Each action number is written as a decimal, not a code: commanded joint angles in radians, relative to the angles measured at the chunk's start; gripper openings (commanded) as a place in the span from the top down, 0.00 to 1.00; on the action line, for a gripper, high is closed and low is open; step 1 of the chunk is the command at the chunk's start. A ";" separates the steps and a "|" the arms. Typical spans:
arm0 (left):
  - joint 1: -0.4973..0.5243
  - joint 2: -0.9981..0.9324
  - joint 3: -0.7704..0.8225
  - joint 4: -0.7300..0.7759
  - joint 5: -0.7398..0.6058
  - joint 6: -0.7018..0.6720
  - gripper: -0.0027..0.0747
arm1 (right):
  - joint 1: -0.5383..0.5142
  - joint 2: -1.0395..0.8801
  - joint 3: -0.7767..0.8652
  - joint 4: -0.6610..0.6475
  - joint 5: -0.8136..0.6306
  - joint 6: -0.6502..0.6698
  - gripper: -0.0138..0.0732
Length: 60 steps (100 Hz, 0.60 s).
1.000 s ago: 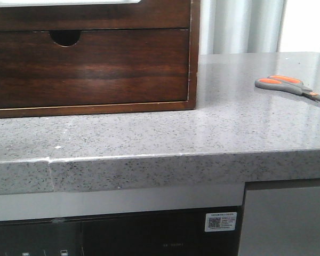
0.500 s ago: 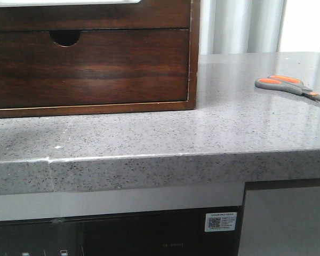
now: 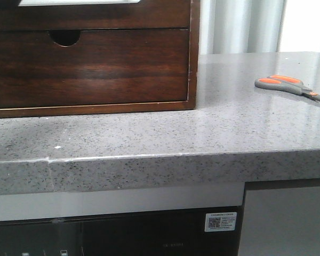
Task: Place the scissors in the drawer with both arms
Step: 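Grasp the white drawer handle with the left gripper and start pulling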
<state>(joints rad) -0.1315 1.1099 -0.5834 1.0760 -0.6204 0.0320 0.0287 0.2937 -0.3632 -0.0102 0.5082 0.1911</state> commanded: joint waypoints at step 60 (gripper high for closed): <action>-0.008 0.051 -0.085 0.058 -0.009 -0.004 0.99 | -0.006 0.018 -0.037 -0.002 -0.069 -0.004 0.92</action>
<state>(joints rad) -0.1315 1.1735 -0.6427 1.1710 -0.5918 0.0558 0.0287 0.2937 -0.3632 -0.0102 0.5121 0.1931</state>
